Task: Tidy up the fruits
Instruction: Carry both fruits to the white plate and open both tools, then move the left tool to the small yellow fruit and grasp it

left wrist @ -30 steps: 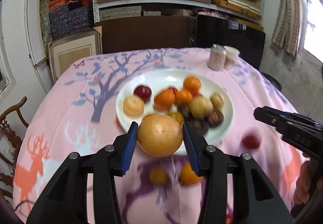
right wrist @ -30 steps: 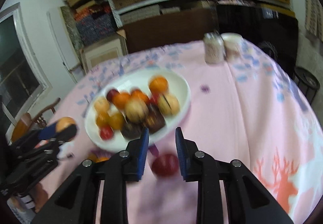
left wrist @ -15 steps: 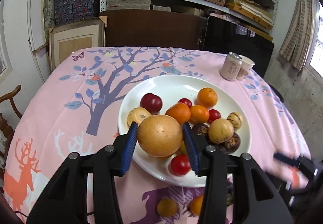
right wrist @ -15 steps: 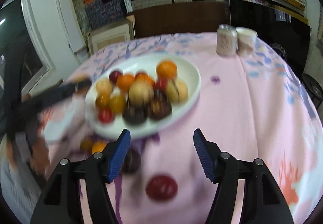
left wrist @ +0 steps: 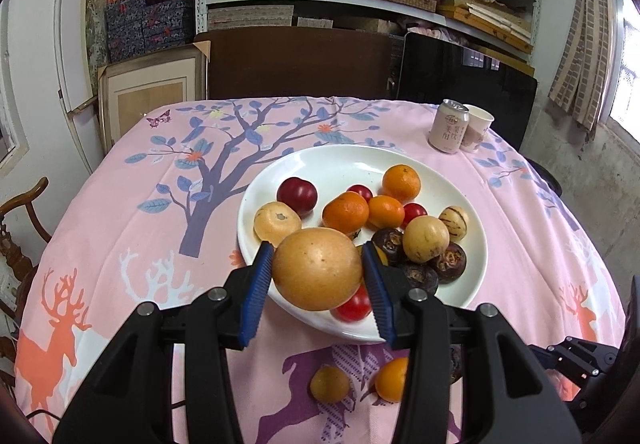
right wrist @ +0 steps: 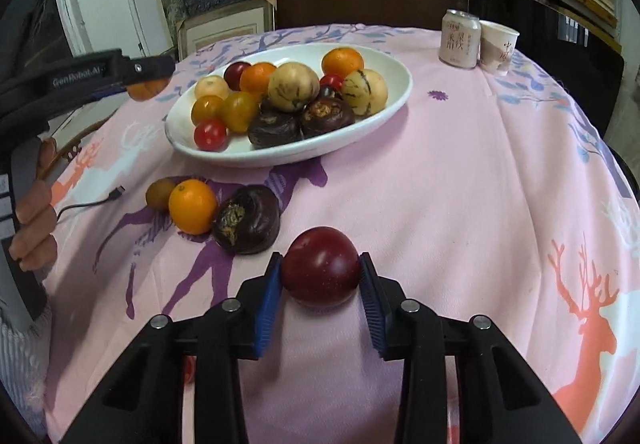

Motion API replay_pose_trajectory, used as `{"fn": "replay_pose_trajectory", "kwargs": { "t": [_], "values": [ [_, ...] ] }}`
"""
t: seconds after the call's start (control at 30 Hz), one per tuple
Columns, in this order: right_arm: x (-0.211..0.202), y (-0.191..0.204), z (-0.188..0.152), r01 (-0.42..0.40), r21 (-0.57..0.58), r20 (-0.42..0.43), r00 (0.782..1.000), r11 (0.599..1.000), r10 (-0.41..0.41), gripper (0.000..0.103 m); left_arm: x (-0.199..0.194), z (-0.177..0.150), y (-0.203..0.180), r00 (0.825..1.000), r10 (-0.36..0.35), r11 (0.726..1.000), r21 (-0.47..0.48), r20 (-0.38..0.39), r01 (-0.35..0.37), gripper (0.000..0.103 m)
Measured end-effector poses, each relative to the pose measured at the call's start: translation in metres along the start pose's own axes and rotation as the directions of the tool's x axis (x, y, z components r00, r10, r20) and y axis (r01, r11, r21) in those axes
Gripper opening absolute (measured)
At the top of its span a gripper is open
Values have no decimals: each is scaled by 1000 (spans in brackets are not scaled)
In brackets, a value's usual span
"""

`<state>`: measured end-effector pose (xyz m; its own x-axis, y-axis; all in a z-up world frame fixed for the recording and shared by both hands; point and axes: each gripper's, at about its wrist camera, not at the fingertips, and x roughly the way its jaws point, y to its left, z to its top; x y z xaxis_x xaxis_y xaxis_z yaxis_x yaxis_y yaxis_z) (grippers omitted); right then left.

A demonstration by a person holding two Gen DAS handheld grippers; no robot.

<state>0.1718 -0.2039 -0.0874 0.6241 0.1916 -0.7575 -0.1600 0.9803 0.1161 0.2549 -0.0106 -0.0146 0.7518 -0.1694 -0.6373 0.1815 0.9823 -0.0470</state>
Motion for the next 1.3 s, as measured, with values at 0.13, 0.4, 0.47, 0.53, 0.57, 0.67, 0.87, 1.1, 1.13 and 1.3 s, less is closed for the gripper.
{"fn": "replay_pose_trajectory", "kwargs": {
  "t": [0.13, 0.4, 0.47, 0.53, 0.57, 0.67, 0.87, 1.1, 1.13, 1.3],
  "values": [
    [-16, -10, 33, -30, 45, 94, 995, 999, 26, 38, 14, 6, -5, 1000, -19, 1000, -4, -13, 19, 45],
    [19, -8, 115, 1, 68, 155, 988, 998, -11, 38, 43, 12, -6, 998, -12, 1000, -16, -59, 11, 45],
    [28, -9, 128, -1, 87, 155, 988, 996, -12, 39, 45, 12, -4, 999, 0, 1000, -20, -54, -1, 59],
    [37, -14, 137, -25, 114, 140, 990, 993, 9, 57, 39, 12, -4, 1000, 1, 1000, -26, -21, -2, 74],
    [37, -16, 138, -25, 130, 152, 988, 991, 5, 64, 36, 12, -4, 1000, 7, 1000, -21, -7, -7, 76],
    [25, -21, 133, -54, 151, 195, 981, 987, 24, 65, 30, 15, -4, 1000, 5, 1000, -14, 10, -5, 76],
    [-3, -30, 104, -85, 181, 215, 976, 980, 45, 73, 19, 5, 1, 1000, 23, 1000, -17, -5, -23, 77],
    [-29, -37, 54, -85, 215, 231, 972, 973, 34, 80, -8, -27, 15, 996, 85, 996, -23, -19, -86, 77],
    [-32, -38, 48, -91, 223, 234, 972, 971, 37, 82, -9, -34, 19, 995, 91, 995, -38, -35, -93, 77],
    [-33, -37, 35, -95, 217, 221, 974, 971, 46, 82, -12, -56, 24, 993, 67, 996, -49, -94, -72, 77]
  ]
}}
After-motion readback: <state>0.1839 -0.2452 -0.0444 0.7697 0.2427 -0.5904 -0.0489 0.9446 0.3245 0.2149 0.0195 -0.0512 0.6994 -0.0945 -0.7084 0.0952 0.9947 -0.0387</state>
